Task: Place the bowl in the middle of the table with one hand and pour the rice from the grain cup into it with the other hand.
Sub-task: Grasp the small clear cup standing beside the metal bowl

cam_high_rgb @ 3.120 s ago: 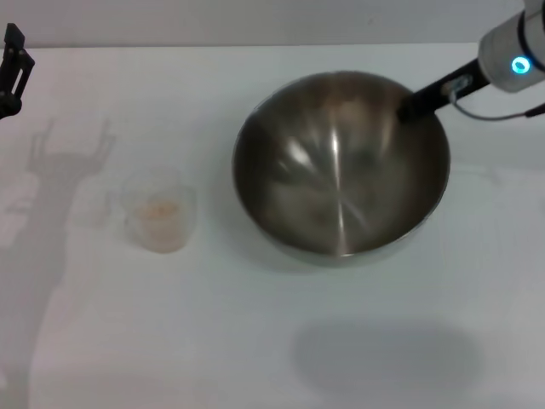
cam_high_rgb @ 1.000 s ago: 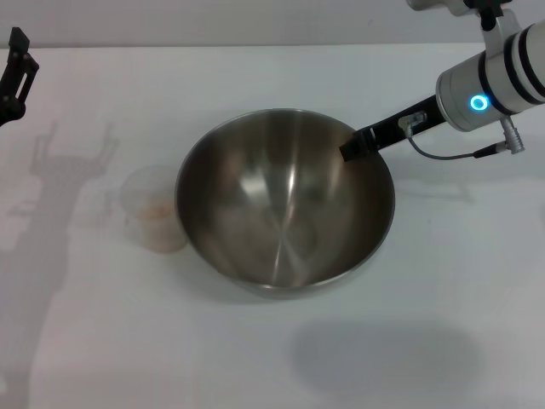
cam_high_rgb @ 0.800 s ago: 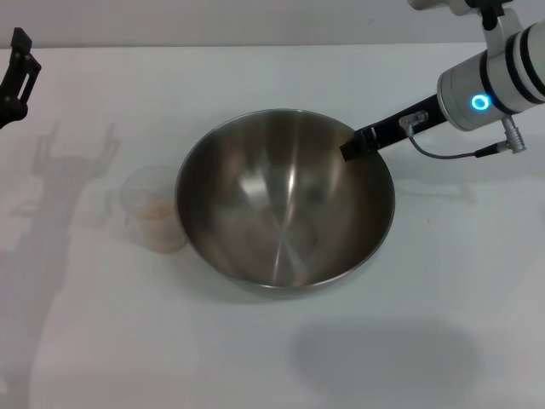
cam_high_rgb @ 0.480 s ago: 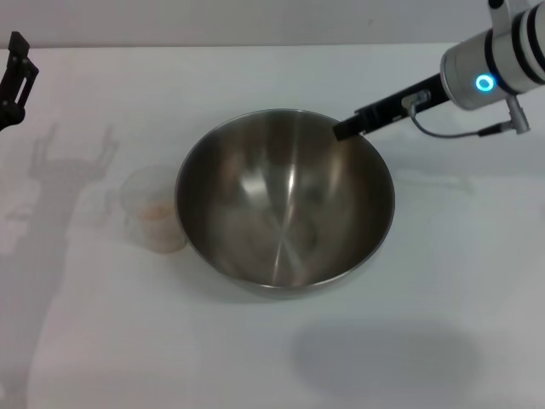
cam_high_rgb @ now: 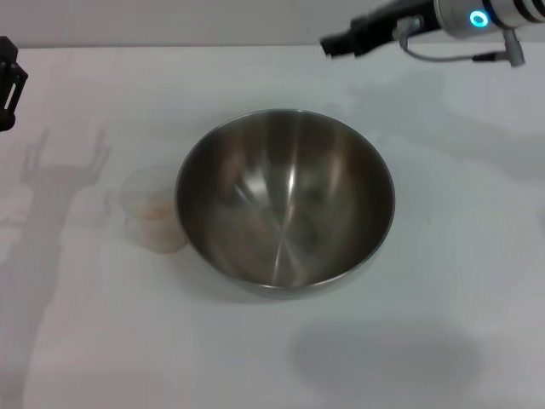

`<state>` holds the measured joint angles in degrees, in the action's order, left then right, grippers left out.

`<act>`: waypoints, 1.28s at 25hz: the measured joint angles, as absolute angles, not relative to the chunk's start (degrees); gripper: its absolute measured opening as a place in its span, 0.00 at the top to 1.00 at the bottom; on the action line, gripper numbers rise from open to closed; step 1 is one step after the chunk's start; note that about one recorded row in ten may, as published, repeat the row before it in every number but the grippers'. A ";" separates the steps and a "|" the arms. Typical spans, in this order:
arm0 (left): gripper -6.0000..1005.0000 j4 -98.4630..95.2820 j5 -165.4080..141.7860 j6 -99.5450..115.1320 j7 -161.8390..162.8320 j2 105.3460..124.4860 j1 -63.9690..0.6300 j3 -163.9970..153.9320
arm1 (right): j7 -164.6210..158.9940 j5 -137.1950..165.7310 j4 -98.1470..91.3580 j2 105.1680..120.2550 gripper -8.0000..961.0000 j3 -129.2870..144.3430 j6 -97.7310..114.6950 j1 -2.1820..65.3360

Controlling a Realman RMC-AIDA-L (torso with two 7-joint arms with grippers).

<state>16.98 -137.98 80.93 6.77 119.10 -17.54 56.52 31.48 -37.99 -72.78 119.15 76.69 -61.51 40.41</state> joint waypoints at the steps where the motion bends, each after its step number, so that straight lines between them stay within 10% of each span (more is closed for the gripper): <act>1: 0.17 16.98 -137.98 81.03 6.77 119.09 -17.49 56.52 | 31.99 -37.97 -74.24 119.16 0.50 78.00 -58.23 39.27; 15: 0.17 16.93 -137.99 82.53 6.77 119.02 -16.76 56.64 | 36.06 -38.15 -68.99 119.58 0.46 107.34 24.21 20.32; 24: 0.17 17.02 -138.40 84.80 6.77 119.03 -15.74 54.75 | 8.49 -38.23 -35.71 119.62 0.47 123.11 77.42 23.08; 32: 0.17 16.48 -138.41 89.29 6.77 118.91 -10.56 47.60 | -33.45 -37.98 -12.70 118.75 0.47 118.40 84.19 25.43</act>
<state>16.48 -138.41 89.29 6.77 118.91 -10.56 47.60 -33.45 -37.97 -12.70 118.75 118.40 84.19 25.43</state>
